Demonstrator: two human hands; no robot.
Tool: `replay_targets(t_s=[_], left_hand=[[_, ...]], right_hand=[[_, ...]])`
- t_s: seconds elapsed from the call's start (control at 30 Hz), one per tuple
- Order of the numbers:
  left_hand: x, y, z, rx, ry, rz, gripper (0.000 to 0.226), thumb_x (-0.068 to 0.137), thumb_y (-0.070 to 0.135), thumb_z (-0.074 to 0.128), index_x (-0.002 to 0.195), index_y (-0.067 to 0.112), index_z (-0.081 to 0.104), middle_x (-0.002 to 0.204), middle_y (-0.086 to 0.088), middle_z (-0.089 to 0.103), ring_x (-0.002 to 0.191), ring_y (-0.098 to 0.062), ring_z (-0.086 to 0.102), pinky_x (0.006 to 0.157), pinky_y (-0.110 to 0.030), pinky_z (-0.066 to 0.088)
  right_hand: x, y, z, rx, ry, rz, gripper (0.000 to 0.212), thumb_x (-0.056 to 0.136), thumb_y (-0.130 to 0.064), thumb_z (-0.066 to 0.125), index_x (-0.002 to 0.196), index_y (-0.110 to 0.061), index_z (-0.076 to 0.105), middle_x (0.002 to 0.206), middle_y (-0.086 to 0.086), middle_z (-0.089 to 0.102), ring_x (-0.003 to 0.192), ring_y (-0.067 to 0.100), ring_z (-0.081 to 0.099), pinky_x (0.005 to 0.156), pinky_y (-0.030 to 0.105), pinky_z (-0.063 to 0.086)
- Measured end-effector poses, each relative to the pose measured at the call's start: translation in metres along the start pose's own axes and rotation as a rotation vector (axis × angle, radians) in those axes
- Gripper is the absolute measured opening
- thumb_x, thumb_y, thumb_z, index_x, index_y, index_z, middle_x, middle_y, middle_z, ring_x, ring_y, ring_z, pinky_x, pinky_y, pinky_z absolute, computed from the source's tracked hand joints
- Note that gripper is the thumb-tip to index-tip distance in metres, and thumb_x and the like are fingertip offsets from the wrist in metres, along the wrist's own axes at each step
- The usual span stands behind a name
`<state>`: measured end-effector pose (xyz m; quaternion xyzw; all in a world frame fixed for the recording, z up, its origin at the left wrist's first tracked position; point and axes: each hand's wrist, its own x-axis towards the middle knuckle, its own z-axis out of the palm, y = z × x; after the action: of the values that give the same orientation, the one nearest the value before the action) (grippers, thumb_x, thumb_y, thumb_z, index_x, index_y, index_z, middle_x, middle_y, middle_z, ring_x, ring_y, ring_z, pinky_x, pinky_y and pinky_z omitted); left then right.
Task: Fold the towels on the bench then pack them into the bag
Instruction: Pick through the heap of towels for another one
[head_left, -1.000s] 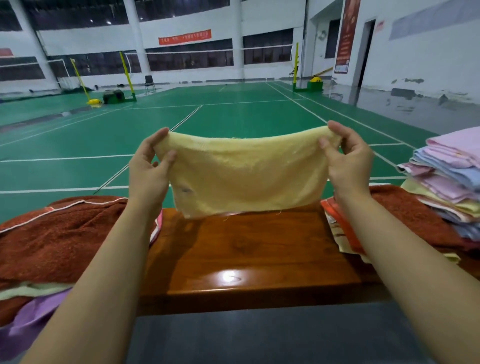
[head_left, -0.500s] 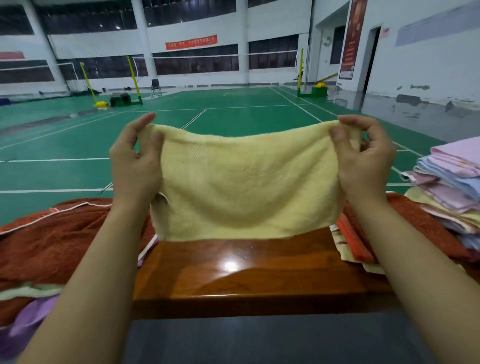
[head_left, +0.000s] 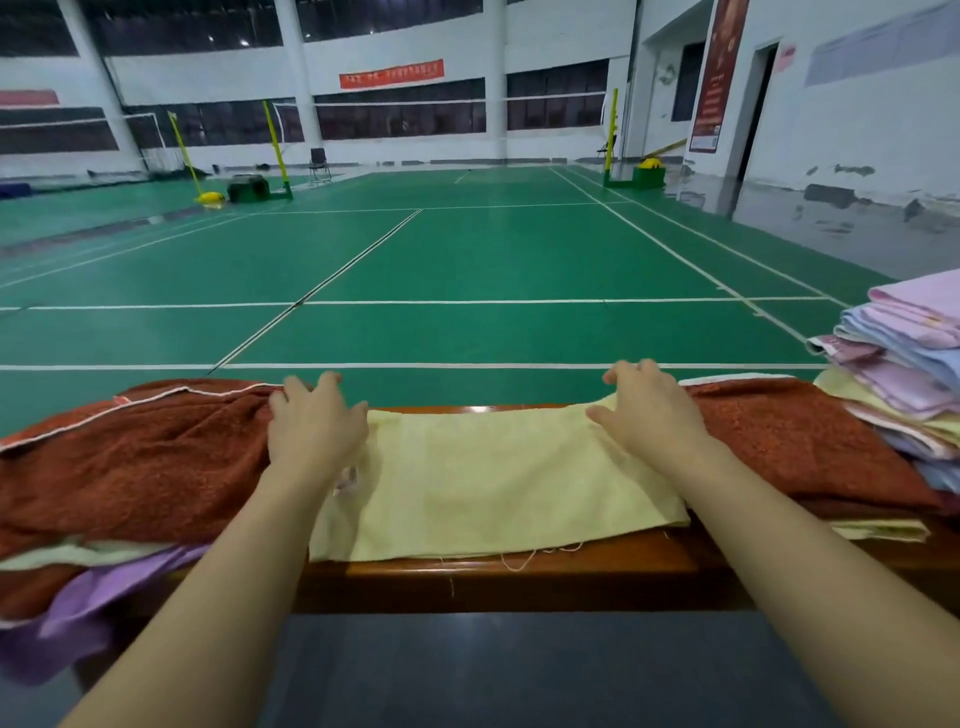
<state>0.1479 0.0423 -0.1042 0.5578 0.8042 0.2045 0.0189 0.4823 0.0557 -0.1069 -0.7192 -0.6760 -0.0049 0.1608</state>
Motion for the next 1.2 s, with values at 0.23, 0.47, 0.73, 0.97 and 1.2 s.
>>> replay_targets(t_s=[0.23, 0.47, 0.73, 0.97, 1.2], left_hand=[[-0.07, 0.077, 0.011, 0.145, -0.333, 0.247, 0.075, 0.099, 0.068, 0.025, 0.151, 0.015, 0.036, 0.154, -0.025, 0.03, 0.141, -0.042, 0.029, 0.113, -0.05, 0.028], [-0.076, 0.074, 0.027, 0.329, -0.378, 0.33, 0.069, 0.101, 0.064, 0.025, 0.154, 0.019, 0.026, 0.156, -0.018, 0.027, 0.144, -0.036, 0.025, 0.114, -0.051, 0.029], [-0.055, 0.076, 0.032, 0.12, -0.067, 0.307, 0.057, 0.09, 0.064, 0.056, 0.128, 0.022, 0.053, 0.13, -0.005, 0.053, 0.118, -0.024, 0.052, 0.098, -0.041, 0.048], [-0.044, 0.078, 0.032, 0.097, -0.252, 0.417, 0.052, 0.098, 0.056, 0.051, 0.135, 0.02, 0.057, 0.131, -0.003, 0.053, 0.114, -0.02, 0.055, 0.091, -0.036, 0.049], [-0.035, 0.066, 0.034, -0.137, -0.348, 0.472, 0.042, 0.101, 0.044, 0.055, 0.139, 0.025, 0.055, 0.144, 0.002, 0.051, 0.118, -0.018, 0.058, 0.1, -0.029, 0.044]], right_hand=[[-0.025, -0.042, 0.016, 0.233, -0.369, -0.476, 0.041, 0.103, -0.053, 0.043, 0.14, -0.038, 0.051, 0.155, -0.013, 0.041, 0.142, 0.011, 0.039, 0.118, 0.038, 0.032], [-0.032, -0.057, 0.002, -0.085, -0.409, -0.407, 0.054, 0.103, -0.061, 0.034, 0.152, -0.039, 0.038, 0.154, -0.004, 0.038, 0.141, 0.021, 0.037, 0.111, 0.047, 0.039], [-0.039, -0.068, -0.022, -0.275, -0.439, -0.301, 0.046, 0.102, -0.055, 0.044, 0.085, -0.014, 0.057, 0.089, 0.001, 0.056, 0.077, 0.021, 0.056, 0.073, 0.036, 0.049], [-0.018, -0.059, -0.029, -0.011, -0.56, -0.1, 0.055, 0.101, -0.053, 0.047, 0.092, -0.002, 0.067, 0.079, 0.016, 0.072, 0.06, 0.032, 0.073, 0.062, 0.045, 0.064], [-0.003, -0.038, -0.023, 0.051, -0.454, 0.05, 0.059, 0.088, -0.065, 0.063, 0.084, -0.006, 0.061, 0.087, 0.005, 0.071, 0.074, 0.024, 0.071, 0.078, 0.039, 0.063]])
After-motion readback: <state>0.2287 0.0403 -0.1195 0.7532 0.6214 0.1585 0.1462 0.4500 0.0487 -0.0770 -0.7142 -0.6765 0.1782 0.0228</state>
